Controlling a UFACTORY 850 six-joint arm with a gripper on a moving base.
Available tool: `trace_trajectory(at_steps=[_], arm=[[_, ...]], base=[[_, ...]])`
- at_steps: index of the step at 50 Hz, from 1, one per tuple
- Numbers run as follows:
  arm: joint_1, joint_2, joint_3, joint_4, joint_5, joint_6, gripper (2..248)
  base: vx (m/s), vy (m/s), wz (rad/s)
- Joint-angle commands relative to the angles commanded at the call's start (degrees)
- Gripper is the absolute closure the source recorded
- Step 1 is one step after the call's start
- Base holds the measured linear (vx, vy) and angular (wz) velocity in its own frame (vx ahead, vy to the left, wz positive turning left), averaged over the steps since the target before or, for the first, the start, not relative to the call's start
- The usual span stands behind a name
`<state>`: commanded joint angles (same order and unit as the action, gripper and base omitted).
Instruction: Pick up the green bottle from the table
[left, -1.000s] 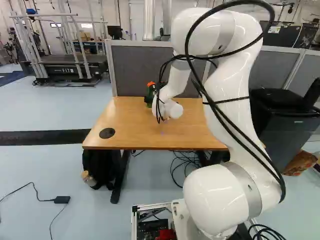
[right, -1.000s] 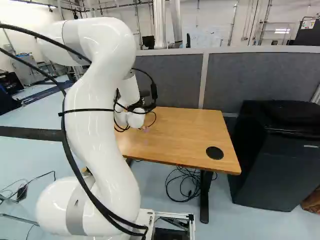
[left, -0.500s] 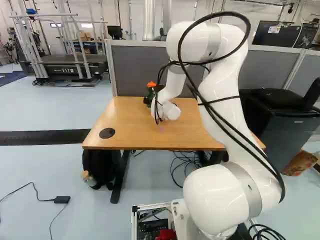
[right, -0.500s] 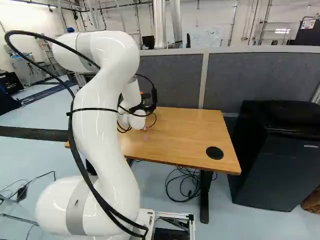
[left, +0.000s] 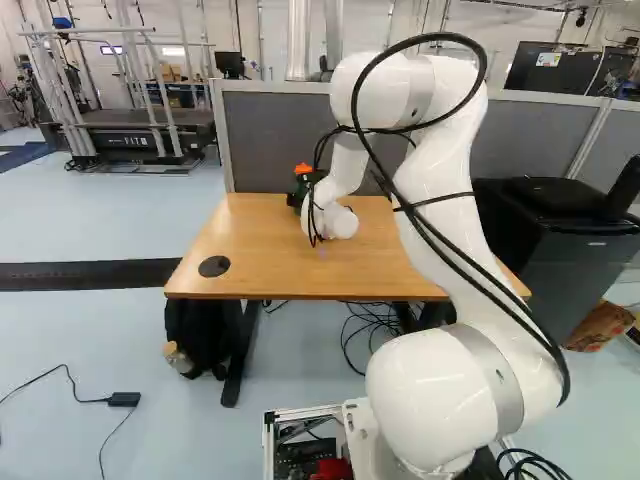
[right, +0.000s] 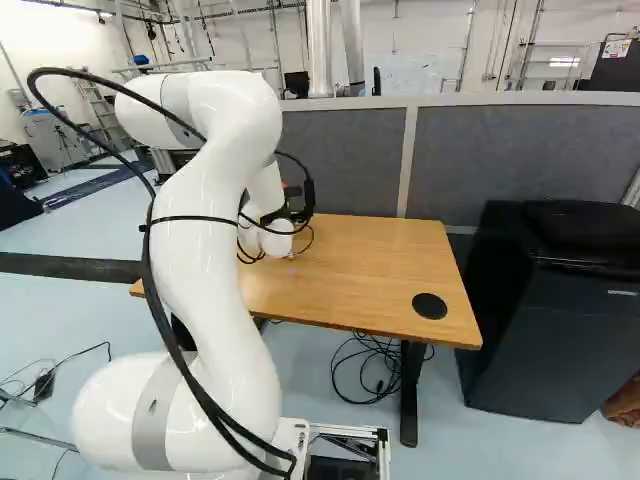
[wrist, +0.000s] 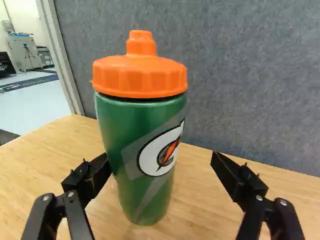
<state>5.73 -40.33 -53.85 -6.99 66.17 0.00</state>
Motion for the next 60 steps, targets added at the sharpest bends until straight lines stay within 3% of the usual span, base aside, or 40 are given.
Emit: trace_trajectory(at_steps=[6, 7, 11, 12, 16, 17, 21, 22, 36, 60], arm=[[0.0, 0.0, 0.0, 0.0, 0.0, 0.0, 3], [0.0, 0.0, 0.0, 0.0, 0.0, 0.0, 19], [0.0, 0.0, 0.0, 0.0, 0.0, 0.0, 19], [0.0, 0.0, 0.0, 0.0, 0.0, 0.0, 58], [0.0, 0.0, 0.0, 0.0, 0.0, 0.0, 58], [0.0, 0.0, 0.0, 0.0, 0.0, 0.0, 97], [0.0, 0.0, 0.0, 0.0, 0.0, 0.0, 97], [0.0, 0.0, 0.0, 0.0, 0.0, 0.0, 129], [0.0, 1.4, 1.7, 0.0, 0.0, 0.0, 135], [-0.7, 10.3, 10.5, 0.0, 0.0, 0.0, 135]], base=[[0.0, 0.0, 0.0], [0.0, 0.0, 0.0], [0.0, 0.0, 0.0], [0.0, 0.0, 0.0], [0.0, 0.0, 0.0], [0.0, 0.0, 0.0], [0.0, 0.0, 0.0], [0.0, 0.0, 0.0], [0.0, 0.0, 0.0], [0.0, 0.0, 0.0]])
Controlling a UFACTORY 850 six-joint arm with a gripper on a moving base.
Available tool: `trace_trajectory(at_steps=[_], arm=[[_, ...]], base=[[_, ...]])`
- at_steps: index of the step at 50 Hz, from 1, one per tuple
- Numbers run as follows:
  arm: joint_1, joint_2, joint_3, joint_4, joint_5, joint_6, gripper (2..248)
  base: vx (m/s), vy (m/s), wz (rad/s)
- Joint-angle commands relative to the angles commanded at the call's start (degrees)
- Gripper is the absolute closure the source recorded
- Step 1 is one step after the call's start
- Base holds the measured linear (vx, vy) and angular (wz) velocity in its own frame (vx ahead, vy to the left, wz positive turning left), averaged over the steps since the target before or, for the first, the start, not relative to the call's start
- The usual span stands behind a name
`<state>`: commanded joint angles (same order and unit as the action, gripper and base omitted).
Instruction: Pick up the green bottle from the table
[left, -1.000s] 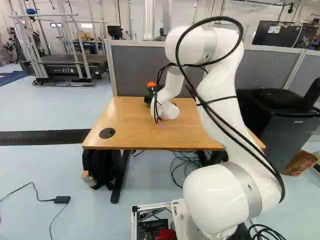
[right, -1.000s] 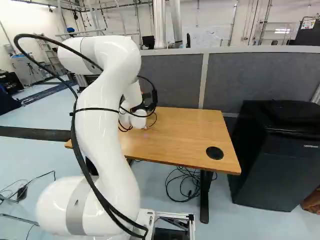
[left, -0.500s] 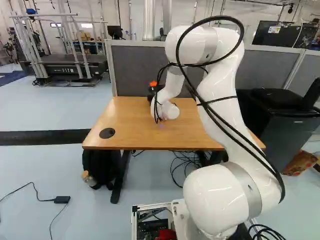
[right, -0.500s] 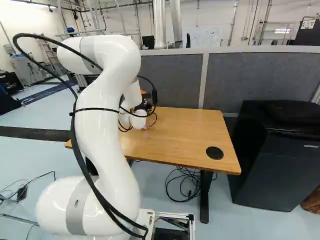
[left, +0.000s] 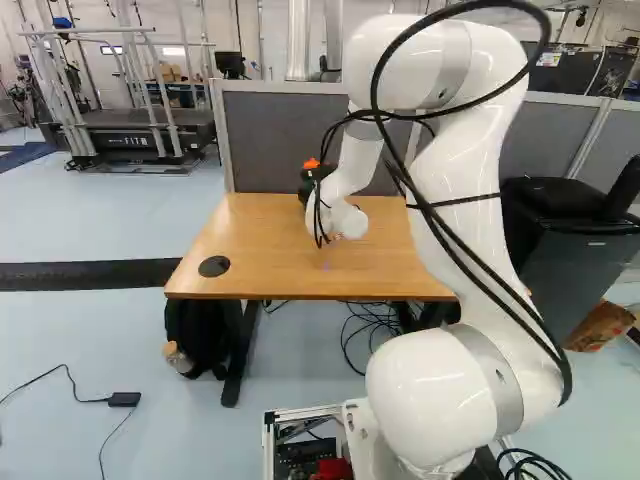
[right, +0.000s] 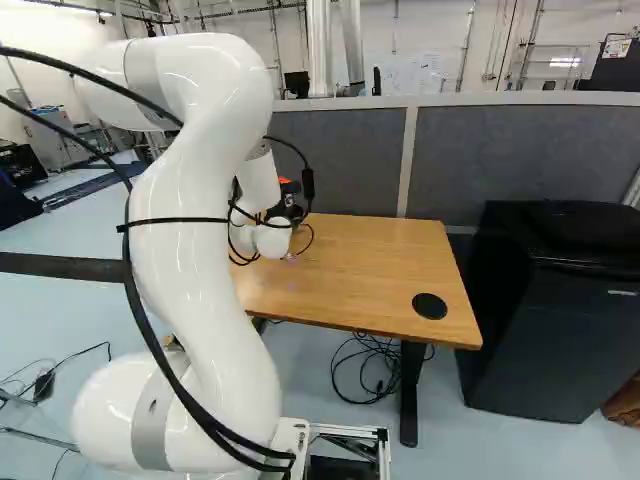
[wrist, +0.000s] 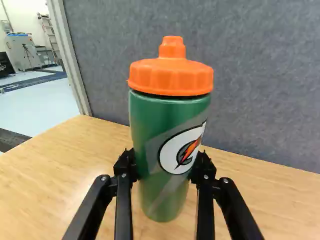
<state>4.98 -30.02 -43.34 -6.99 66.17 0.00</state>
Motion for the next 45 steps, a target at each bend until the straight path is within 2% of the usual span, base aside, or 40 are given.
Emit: trace_trajectory(at_steps=[17, 45], arm=[[-0.6, 6.6, 6.1, 0.0, 0.0, 0.0, 135], [-0.2, 17.8, 15.3, 0.0, 0.0, 0.0, 135]], base=[[0.0, 0.0, 0.0], [0.0, 0.0, 0.0]])
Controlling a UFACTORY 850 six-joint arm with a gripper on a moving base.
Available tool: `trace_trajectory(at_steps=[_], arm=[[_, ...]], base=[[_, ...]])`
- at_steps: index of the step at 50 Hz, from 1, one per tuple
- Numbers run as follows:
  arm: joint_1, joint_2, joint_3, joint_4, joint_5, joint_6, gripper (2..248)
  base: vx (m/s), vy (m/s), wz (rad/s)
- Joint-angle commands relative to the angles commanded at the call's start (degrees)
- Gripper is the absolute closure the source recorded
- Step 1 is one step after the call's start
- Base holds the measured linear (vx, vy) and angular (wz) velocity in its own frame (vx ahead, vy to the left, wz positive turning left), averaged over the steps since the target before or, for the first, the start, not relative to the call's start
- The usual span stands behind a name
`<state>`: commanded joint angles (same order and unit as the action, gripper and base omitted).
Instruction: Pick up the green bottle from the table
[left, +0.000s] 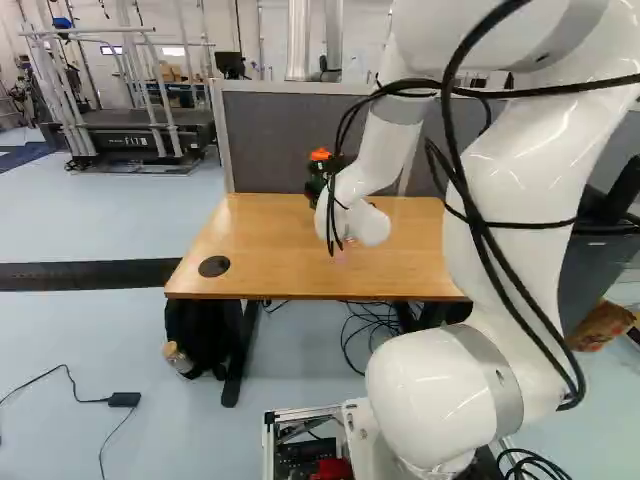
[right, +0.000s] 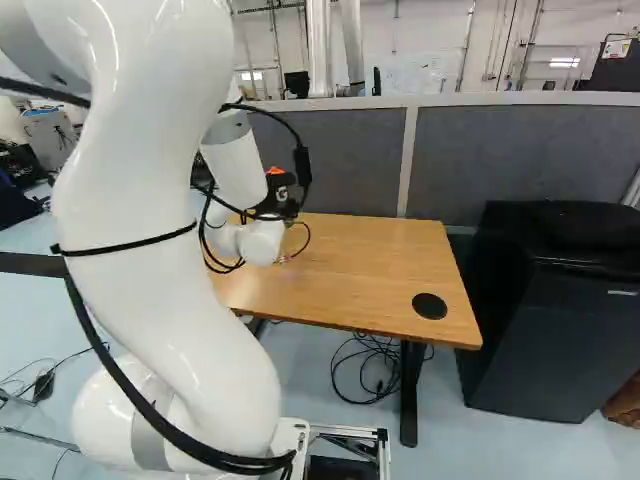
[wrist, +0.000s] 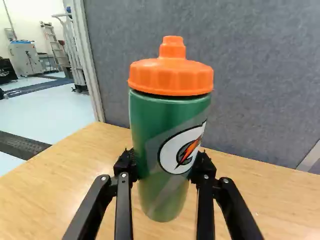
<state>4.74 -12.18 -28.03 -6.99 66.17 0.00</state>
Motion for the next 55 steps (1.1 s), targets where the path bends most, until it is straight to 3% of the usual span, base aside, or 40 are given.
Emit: trace_trajectory(at_steps=[39, 55], arm=[[-0.1, 17.1, 12.1, 0.0, 0.0, 0.0, 135], [-0.2, 18.9, 13.0, 0.1, -0.2, 0.0, 135]], base=[[0.0, 0.0, 0.0], [0.0, 0.0, 0.0]])
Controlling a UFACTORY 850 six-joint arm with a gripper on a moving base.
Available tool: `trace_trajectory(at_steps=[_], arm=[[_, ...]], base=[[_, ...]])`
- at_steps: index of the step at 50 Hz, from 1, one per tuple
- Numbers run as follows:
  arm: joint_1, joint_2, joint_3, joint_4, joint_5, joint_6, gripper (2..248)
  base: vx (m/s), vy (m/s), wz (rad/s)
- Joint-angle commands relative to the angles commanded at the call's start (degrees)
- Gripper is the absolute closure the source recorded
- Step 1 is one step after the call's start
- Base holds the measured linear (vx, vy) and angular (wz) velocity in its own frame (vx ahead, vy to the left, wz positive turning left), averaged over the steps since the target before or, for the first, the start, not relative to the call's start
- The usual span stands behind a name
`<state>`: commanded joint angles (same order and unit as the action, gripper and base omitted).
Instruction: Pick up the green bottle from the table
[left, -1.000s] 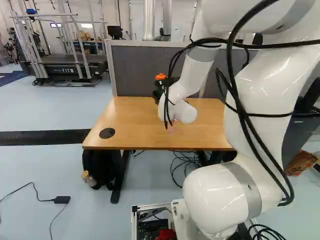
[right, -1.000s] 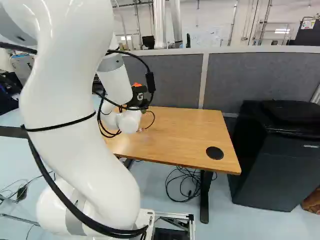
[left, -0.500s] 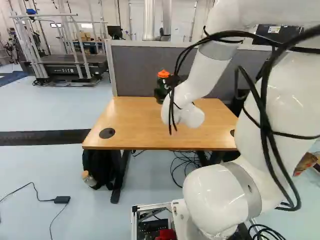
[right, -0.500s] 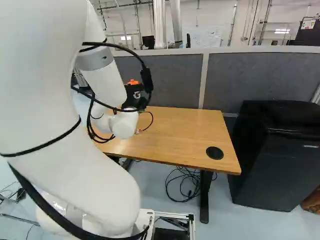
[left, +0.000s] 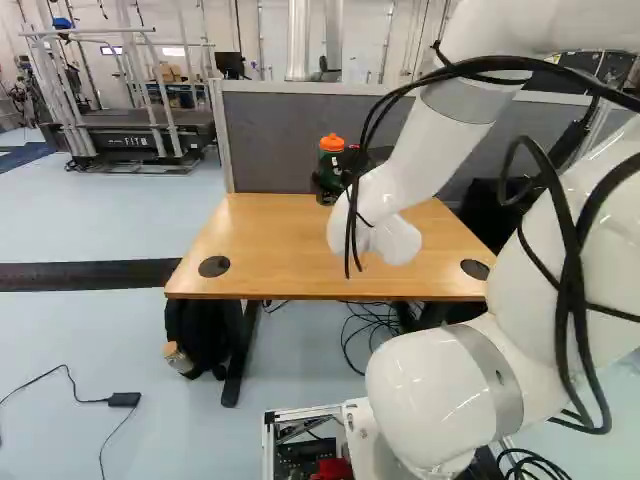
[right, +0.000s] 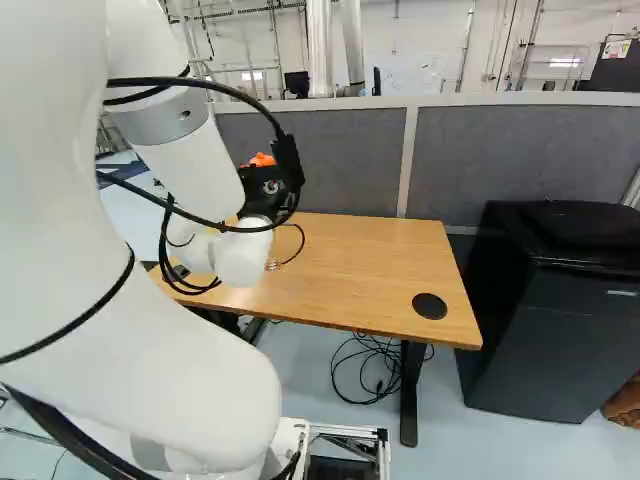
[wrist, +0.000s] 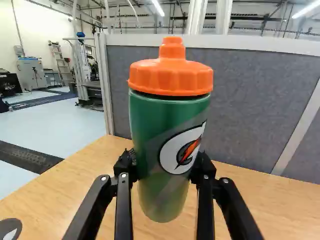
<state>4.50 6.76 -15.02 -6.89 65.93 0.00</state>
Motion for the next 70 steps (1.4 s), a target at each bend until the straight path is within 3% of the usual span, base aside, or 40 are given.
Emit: trace_trajectory(at_steps=[24, 70], arm=[[-0.9, 1.8, 2.0, 1.4, -3.2, 0.0, 135], [-4.1, 8.4, 9.1, 6.2, -14.4, 0.0, 135]], base=[[0.0, 0.0, 0.0], [0.0, 0.0, 0.0]])
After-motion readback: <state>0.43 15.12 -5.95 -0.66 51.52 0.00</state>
